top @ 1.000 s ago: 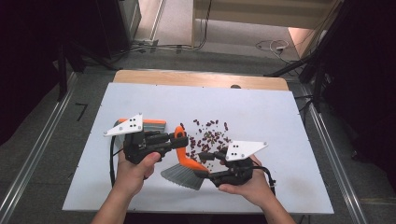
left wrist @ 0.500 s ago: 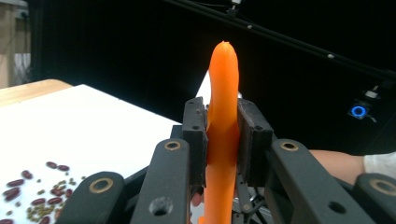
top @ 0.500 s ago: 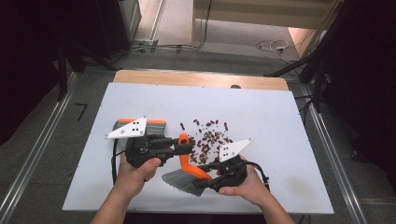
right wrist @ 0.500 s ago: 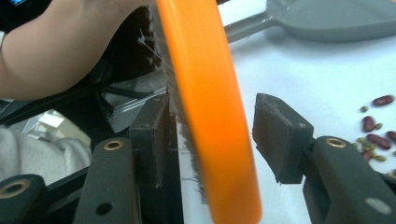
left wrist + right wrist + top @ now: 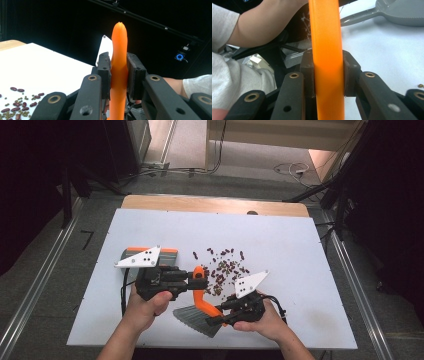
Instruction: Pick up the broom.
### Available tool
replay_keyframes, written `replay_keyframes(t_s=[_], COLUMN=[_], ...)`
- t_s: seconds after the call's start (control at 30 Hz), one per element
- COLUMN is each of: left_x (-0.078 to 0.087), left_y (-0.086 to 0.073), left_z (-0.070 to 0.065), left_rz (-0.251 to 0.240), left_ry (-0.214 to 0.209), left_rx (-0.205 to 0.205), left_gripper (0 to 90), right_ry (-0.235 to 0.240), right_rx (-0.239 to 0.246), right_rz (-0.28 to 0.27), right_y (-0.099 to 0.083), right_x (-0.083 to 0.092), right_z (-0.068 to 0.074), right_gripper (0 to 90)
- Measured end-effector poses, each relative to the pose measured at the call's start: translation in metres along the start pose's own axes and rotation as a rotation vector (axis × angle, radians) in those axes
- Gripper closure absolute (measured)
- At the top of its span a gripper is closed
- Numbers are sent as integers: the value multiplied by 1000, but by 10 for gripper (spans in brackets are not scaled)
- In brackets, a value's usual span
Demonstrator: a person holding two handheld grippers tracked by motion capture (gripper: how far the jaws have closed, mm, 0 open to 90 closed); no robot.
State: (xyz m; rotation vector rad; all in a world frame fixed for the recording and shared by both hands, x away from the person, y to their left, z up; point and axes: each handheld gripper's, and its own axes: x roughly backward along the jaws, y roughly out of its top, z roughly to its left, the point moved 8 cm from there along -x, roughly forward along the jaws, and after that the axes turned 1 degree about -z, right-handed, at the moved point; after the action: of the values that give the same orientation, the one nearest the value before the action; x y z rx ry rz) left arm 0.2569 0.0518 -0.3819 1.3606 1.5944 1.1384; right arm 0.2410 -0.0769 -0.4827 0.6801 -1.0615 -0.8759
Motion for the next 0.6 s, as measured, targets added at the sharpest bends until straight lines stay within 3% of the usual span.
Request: replay_keyframes(t_s=[0.13,0.27,0.37,0.4,0.43,0.57,0.6], left_x=[3,7,9,10,10,14,15], left_y=[1,-2,-7,-9,-12,-16,-17], left_z=[1,9,17,19,21,30,33], left_rz=[-14,-18,14,25,39,39,38], left_ry=[-22,28,103,123,144,196,210], left_rx=[9,9,-17,-24,-28,-17,-6], left_gripper=[759,746,610,474,474,289,196], right_ry=[-40,-91,-133,-156,-156,-229,-279], right_rx=[16,7,-4,-15,-15,-54,-75], right_rz=[14,20,28,26,26,35,38], right_y=[3,4,3,3,3,2,2], right_x=[1,1,2,5,5,12,17], right_z=[2,-1,-5,-8,-8,-18,-24], right_gripper=[685,687,687,687,687,687,687])
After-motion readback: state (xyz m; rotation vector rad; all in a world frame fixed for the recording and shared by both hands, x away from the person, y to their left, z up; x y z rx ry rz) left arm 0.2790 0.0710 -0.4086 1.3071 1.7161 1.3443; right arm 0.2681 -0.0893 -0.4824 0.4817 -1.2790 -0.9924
